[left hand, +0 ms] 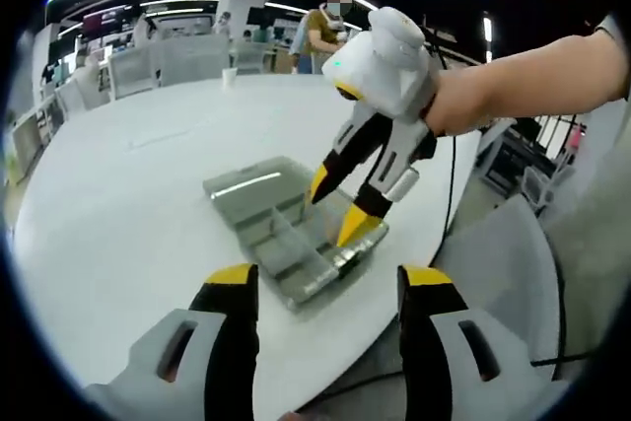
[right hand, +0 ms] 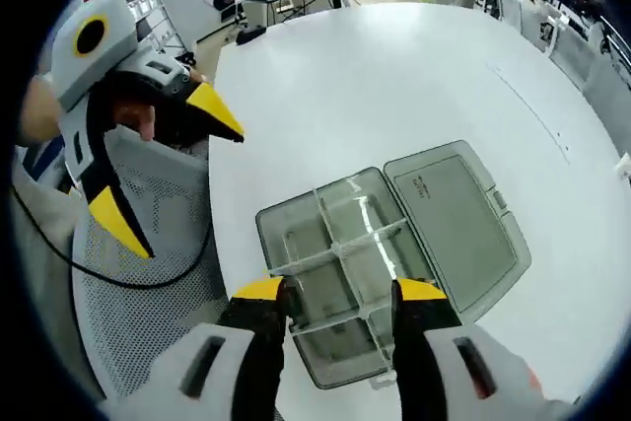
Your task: Insert the divider into the dual guide fixture by aligning both edges with the guide slots and pushing it downward to the bottom, including one-sided entry, uneven engagement, binding, and posture correction.
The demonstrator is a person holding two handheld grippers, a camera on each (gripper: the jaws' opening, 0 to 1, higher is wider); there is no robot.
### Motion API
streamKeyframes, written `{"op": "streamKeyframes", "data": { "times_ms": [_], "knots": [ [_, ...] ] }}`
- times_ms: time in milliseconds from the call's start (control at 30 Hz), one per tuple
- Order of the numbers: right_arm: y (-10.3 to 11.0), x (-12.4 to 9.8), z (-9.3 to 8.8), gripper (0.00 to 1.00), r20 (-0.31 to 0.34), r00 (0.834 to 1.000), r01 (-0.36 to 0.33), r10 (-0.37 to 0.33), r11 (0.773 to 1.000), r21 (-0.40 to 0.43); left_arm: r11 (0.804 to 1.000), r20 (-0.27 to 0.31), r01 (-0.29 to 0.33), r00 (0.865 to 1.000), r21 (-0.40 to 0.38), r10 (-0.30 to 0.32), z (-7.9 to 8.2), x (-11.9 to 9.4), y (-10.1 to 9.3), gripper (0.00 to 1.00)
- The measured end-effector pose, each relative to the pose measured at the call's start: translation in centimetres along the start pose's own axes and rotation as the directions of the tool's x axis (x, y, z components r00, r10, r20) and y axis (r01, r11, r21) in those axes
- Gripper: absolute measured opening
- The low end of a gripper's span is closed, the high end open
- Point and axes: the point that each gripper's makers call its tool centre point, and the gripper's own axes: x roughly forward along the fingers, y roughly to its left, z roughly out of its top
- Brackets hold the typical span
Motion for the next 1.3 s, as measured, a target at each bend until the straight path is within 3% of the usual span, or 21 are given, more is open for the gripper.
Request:
{"op": "streamKeyframes", "data": {
  "times_ms": [233,467,667,933,1300],
  "knots": [
    [-0.3,-1.0,0.3,0.49,0.126,0.992,0.019,-0.031,0.996,0.092,1.000,-0.001,-0.017,1.000,0.002,0.017,0.1,-0.4,0.3,0.57],
    [-0.2,-2.4,0.0,0.56,0.206,0.975,0.047,-0.081,0.985,0.166,0.999,0.007,-0.035,0.999,-0.006,0.035,0.6,-0.8,0.5,0.60],
    [-0.2,-4.2,-0.1,0.61,0.289,0.949,0.055,-0.127,0.968,0.245,0.998,0.018,-0.056,0.998,-0.004,0.056,1.3,-1.3,0.6,0.62],
    [-0.2,-6.5,-0.7,0.62,0.382,0.901,0.062,-0.204,0.933,0.353,0.997,0.045,-0.068,0.997,-0.028,0.069,1.8,-1.9,0.6,0.69],
    [-0.1,-8.8,-1.6,0.66,0.442,0.851,0.074,-0.283,0.899,0.432,0.993,0.082,-0.105,0.991,-0.048,0.109,2.7,-2.6,0.6,0.80]
  ]
}}
